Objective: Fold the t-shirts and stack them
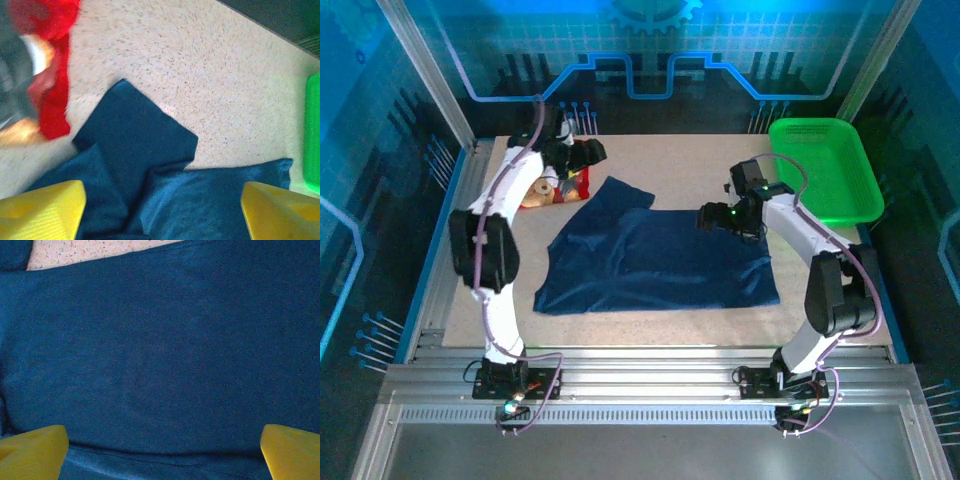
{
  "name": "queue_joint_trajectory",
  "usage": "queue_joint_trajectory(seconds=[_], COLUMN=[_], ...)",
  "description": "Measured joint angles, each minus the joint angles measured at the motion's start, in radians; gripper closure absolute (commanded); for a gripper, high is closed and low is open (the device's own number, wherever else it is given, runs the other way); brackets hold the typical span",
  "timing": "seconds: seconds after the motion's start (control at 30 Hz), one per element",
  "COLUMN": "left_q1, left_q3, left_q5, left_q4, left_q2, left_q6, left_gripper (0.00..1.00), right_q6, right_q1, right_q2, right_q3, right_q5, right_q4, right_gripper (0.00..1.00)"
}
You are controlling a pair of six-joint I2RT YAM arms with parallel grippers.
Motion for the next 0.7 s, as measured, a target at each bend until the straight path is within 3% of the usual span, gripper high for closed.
queue_joint_trajectory(seconds=[0.23,0.7], left_q1=[-0.011,-0.043], left_q3=[0.257,0.311], left_q5=[0.016,-0.060], left_q4=[-0.085,-0.081], left_q2=[0.272,0.419], left_q6=[0.114,0.133], left_gripper=[0.30,0.39], right_q6=[0.011,-0.005], right_q1=[0.027,0.024], right_q2=[0.098,0.135], right_q3=[0.073,0.139], right_q5=[-0.005,-0.016], right_q4=[-0.005,-0.052], right_gripper=[0.00,0.00])
